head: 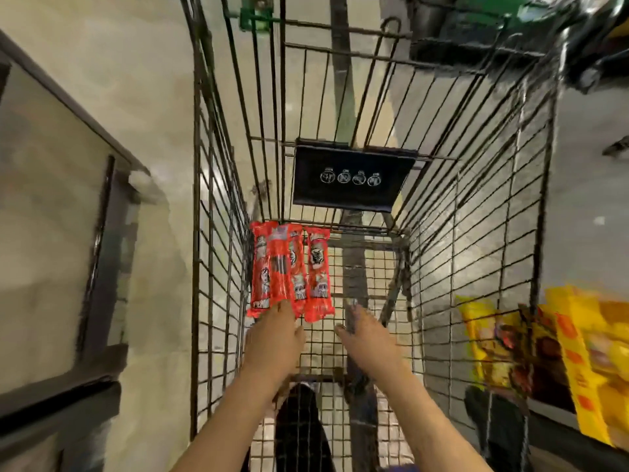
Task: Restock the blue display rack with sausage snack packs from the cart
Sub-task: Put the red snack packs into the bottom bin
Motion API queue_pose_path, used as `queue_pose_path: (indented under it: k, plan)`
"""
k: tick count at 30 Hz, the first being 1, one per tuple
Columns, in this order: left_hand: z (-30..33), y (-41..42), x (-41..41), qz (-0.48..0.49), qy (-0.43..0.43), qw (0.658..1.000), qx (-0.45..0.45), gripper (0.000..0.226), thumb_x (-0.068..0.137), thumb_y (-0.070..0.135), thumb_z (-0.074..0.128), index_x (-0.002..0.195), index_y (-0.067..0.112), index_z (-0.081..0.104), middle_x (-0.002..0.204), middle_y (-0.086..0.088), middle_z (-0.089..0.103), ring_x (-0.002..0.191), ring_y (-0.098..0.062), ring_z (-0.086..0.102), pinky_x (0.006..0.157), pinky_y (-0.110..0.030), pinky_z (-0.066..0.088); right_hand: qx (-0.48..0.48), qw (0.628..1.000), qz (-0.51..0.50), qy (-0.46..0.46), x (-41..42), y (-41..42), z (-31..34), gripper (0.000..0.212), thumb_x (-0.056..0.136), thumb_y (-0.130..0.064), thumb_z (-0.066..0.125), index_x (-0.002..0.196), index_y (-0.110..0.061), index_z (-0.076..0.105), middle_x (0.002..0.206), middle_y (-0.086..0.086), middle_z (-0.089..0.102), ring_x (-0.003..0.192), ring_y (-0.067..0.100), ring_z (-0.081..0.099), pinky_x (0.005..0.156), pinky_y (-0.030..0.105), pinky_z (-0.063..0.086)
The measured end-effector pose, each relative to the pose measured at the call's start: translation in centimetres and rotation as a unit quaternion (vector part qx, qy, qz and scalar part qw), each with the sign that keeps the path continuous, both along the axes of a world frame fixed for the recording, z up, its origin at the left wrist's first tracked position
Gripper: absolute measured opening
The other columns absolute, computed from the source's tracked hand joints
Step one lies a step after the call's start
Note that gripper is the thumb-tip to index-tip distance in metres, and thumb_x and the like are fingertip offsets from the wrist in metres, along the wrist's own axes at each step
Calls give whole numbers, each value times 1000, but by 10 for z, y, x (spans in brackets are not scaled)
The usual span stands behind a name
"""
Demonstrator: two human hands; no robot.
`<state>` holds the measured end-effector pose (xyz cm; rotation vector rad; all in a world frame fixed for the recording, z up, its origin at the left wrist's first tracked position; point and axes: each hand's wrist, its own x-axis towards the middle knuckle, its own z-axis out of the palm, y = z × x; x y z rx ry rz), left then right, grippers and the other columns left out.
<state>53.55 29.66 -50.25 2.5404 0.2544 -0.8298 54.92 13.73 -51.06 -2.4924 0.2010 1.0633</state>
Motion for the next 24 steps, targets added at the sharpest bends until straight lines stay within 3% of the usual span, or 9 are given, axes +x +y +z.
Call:
queue_pose_path:
  k: [4,7,10,13,16,18,19,21,24]
  plan:
    - [-57,-4,20,71,39,996,39,52,93,33,49,139,16,31,136,-9,44,124,-26,45,102,-40,40,62,989,-97,91,25,13,-56,56,96,-42,46,143,-14,34,142,7,44,130,25,43,96,24,36]
    - [-90,-6,29,104,24,993,55,54,92,33,51,138,12,32,135,-9,44,124,-25,44,104,-36,38,82,974,-186,98,34,21,-95,73,88,-61,46,147,-24,26,150,3,37,136,23,37,107,30,35]
    - [-109,-10,38,146,13,987,65,63,93,33,51,144,7,23,140,-12,41,126,-27,42,103,-35,37,113,964,-211,114,45,28,-113,47,99,-25,46,141,-7,36,143,13,44,126,23,47,84,22,41]
    - [-121,-16,47,188,5,981,48,71,91,33,55,145,5,18,143,-14,36,127,-28,42,102,-35,38,117,959,-255,42,57,35,-135,49,95,-38,52,136,-14,40,133,7,54,100,10,49,65,10,40]
    - [-136,-16,55,279,54,959,23,78,87,34,63,145,4,20,147,-18,30,133,-33,36,108,-39,35,113,958,-260,52,59,39,-143,46,96,-36,50,136,-17,36,127,5,55,108,19,55,80,22,45]
    - [-144,-14,57,312,72,947,-2,60,83,31,68,131,4,43,133,-17,46,124,-33,46,99,-38,45,148,943,-290,71,56,36,-146,43,96,-36,51,134,-21,36,117,1,58,96,17,61,65,21,46]
    - [-145,-13,57,327,68,942,-24,40,81,29,70,112,7,55,115,-11,56,114,-31,54,87,-34,49,164,939,-294,74,53,33,-147,41,96,-36,51,132,-23,37,115,0,60,92,15,62,61,21,44]
    - [-145,-12,55,361,58,928,-68,22,76,27,75,85,14,59,86,-2,60,92,-26,62,71,-29,50,183,934,-297,80,47,26,-144,31,95,-37,52,123,-26,42,112,-3,61,89,10,62,62,20,45]
    - [-144,-17,47,386,82,914,-91,54,66,39,76,110,14,57,103,-8,62,98,-28,60,85,-41,52,230,913,-328,82,39,18,-131,16,97,-29,52,107,-33,40,94,-16,56,74,-7,53,51,7,42]
